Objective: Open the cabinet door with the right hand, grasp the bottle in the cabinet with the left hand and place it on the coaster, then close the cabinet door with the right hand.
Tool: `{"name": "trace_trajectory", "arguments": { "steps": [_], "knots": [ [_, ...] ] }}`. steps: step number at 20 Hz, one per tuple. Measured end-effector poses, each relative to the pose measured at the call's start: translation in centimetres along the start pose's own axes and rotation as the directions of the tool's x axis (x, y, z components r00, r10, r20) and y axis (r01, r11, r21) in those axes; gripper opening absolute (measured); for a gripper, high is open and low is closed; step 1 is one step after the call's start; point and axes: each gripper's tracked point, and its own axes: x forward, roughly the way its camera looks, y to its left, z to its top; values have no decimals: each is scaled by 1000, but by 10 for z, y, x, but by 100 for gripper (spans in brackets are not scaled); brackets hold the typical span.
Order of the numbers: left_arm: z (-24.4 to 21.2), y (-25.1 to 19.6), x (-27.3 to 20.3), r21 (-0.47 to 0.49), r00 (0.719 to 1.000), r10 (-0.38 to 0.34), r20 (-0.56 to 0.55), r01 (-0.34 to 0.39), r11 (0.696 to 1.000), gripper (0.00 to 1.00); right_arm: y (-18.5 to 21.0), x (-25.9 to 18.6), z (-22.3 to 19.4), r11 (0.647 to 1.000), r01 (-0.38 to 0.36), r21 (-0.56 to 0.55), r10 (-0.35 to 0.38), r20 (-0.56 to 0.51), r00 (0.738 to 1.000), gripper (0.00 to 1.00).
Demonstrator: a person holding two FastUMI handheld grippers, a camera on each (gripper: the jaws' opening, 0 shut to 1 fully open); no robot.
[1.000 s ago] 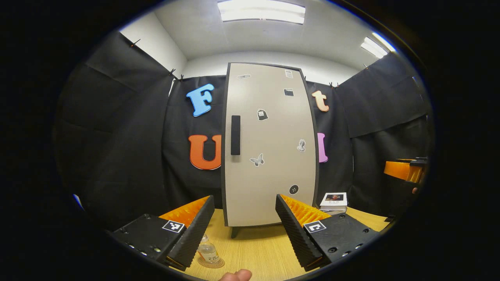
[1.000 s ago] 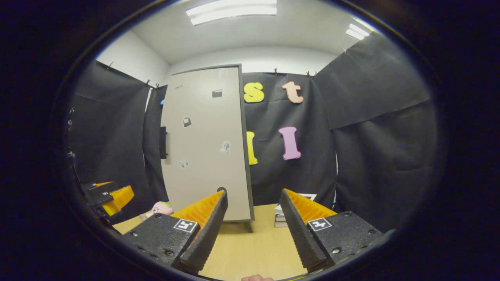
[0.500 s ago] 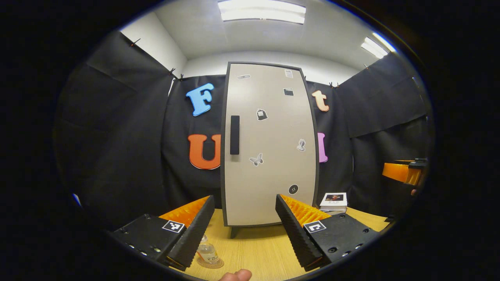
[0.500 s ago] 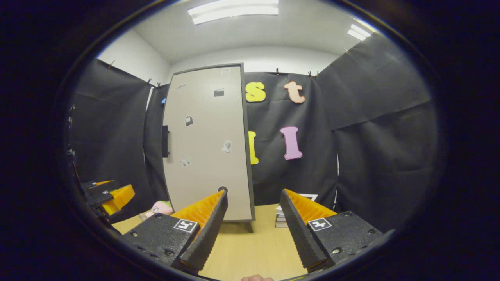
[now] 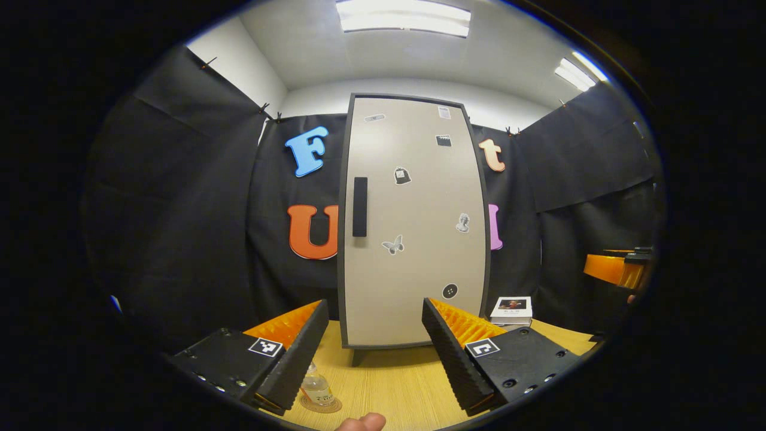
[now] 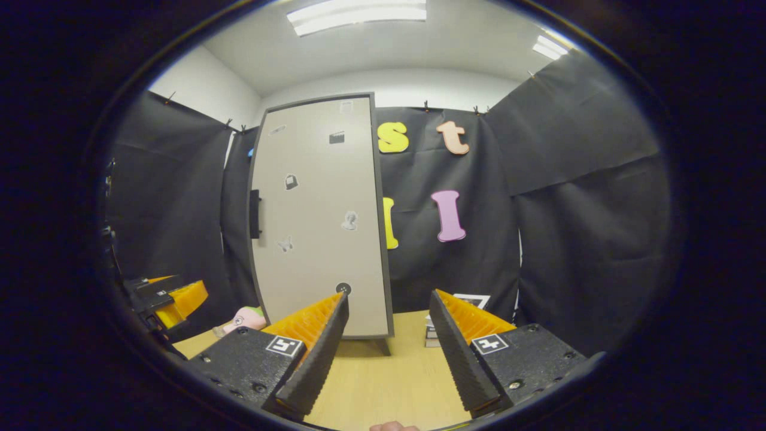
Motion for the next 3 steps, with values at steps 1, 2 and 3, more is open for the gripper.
{"name": "trace_trajectory", "arguments": {
  "steps": [1, 2, 3],
  "knots": [
    [-1, 0, 0, -1, 1000, -2, -1, 2, 1000, 95, 0, 0, -1, 1000, -1, -1, 1, -2, 1000, 88],
    [-1, 0, 0, -3, 1000, -4, -2, 4, 1000, 95, 1, 0, -1, 1000, -3, -1, 3, -2, 1000, 88],
    [-1, 0, 1, -5, 1000, -4, -2, 4, 1000, 95, 0, 1, -1, 1000, -4, 0, 4, -3, 1000, 88]
  ]
}}
